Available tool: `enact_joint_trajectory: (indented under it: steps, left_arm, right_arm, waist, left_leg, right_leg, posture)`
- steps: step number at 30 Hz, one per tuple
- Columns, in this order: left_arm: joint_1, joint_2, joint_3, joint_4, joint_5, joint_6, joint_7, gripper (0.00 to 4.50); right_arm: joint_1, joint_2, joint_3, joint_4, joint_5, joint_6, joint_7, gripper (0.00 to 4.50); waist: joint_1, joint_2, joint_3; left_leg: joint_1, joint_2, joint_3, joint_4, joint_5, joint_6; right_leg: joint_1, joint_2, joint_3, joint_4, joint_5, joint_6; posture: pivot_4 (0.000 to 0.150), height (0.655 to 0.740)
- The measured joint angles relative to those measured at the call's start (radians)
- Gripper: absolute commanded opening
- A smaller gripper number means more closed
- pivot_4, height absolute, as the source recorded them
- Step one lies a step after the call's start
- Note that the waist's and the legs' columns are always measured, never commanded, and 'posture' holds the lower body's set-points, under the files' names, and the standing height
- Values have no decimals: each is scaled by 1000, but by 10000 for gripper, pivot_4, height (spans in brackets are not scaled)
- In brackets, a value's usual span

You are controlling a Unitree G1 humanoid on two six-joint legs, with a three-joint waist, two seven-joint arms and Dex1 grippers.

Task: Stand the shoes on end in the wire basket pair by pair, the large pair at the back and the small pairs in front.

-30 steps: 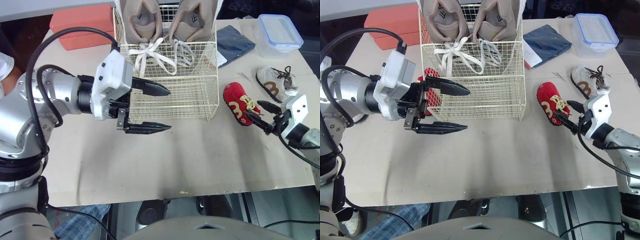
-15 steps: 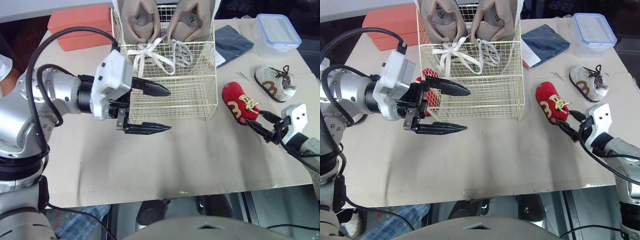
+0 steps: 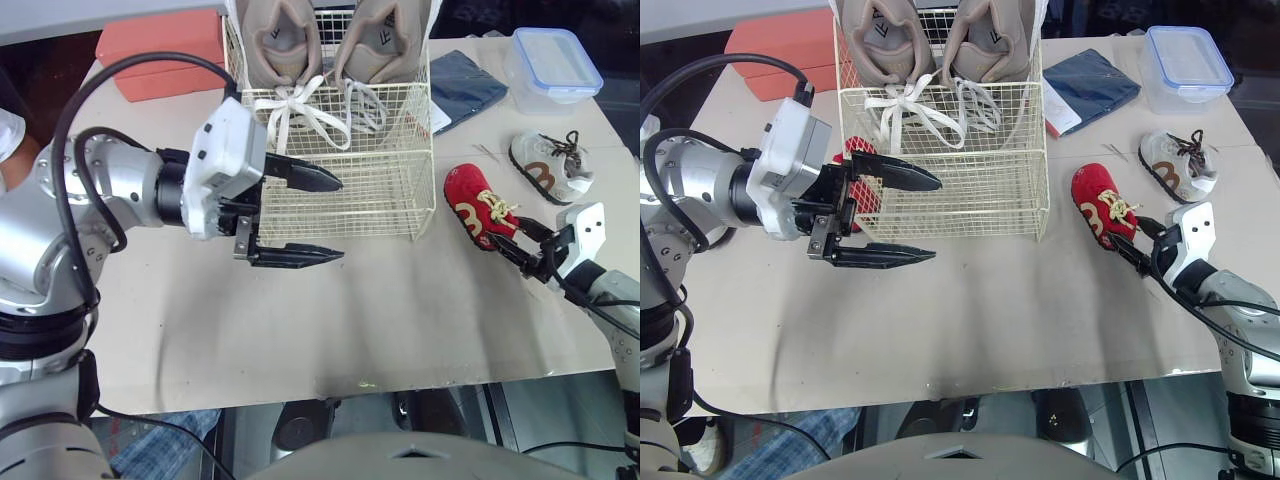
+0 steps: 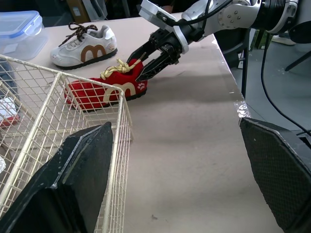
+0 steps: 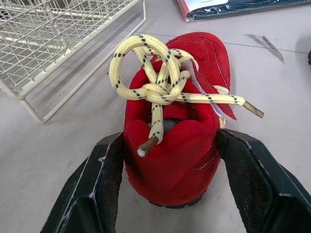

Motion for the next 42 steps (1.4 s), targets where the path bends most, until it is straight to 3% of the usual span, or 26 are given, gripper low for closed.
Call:
enact_joint_trajectory:
  steps: [2, 3, 4, 7, 10, 19, 24, 28, 35, 42]
  left_arm:
    - [-1, 0, -5, 0, 0, 0, 0, 45000]
    - [-1, 0, -8, 0, 0, 0, 0, 45000]
    - [-1, -1, -11, 0, 0, 0, -1, 45000]
    - [-4, -1, -13, 0, 0, 0, -1, 45000]
    - [-4, -1, -14, 0, 0, 0, -2, 45000]
    - [-6, -1, -15, 5, 3, -2, -12, 45000]
    - [-12, 0, -15, 25, 3, -11, -36, 45000]
    - [-43, 10, -14, 81, 7, -33, -81, 45000]
    - [-85, 67, 30, 175, 12, -64, -186, 45000]
    - [-149, 70, 72, 202, -54, -47, -238, 45000]
  right_arm:
    - [-6, 9, 0, 1, -5, -1, -9, 28569]
    - [-8, 12, 1, 2, -8, -2, -12, 23560]
    - [-10, 13, 4, 4, -13, -4, -16, 23560]
    - [-10, 14, 17, 4, -16, -6, -15, 9244]
    - [-9, 13, 21, 6, -18, -6, -11, 906]
    - [-10, -48, -12, -23, -24, -51, 38, 906]
    - [-33, -139, -147, -117, 80, -63, 117, 906]
    - [-137, -194, -193, -167, 138, -123, 187, 906]
    - [-218, -234, -105, -144, -7, -441, 355, 906]
    - [-416, -286, 123, 6, -215, -861, 550, 906]
  waist:
    - [-1, 0, 0]
    - [-2, 0, 0]
    - [-2, 0, 0]
    - [-2, 0, 0]
    - [-2, 0, 0]
    - [0, 1, 1]
    - [-1, 2, 2]
    - [-3, 2, 2]
    - [-3, 0, 4]
    - [-7, 0, 5]
  left_leg:
    - [0, 0, 0, 0, 0, 0]
    - [0, 0, 0, 0, 0, 0]
    - [0, 0, 0, 0, 0, 0]
    - [0, 0, 0, 0, 0, 0]
    - [0, 0, 0, 0, 0, 0]
    - [0, 0, 0, 0, 0, 0]
    - [0, 0, 0, 0, 0, 1]
    - [0, 1, 0, 0, -1, 1]
    - [-1, 0, 0, 0, 0, 0]
    - [-1, 1, 0, 1, 0, 0]
  right_leg:
    - [0, 0, 0, 0, 0, 0]
    - [0, 0, 0, 0, 0, 0]
    - [0, 0, 0, 0, 0, 0]
    - [0, 0, 0, 0, 0, 0]
    - [0, 0, 0, 0, 0, 0]
    - [0, 0, 0, 0, 0, 0]
    - [0, 0, 0, 0, 0, 0]
    - [0, 1, -1, 0, 0, 0]
    - [0, 0, -2, -1, 0, 0]
    - [0, 0, -2, 0, 0, 0]
  posture:
    - [1500, 7400]
    - [1500, 7400]
    - [1500, 7400]
    - [1500, 7400]
    - [1500, 7400]
    - [1500, 7400]
    - [1500, 7400]
    - [1500, 7400]
    - [1500, 7400]
    - [1500, 7400]
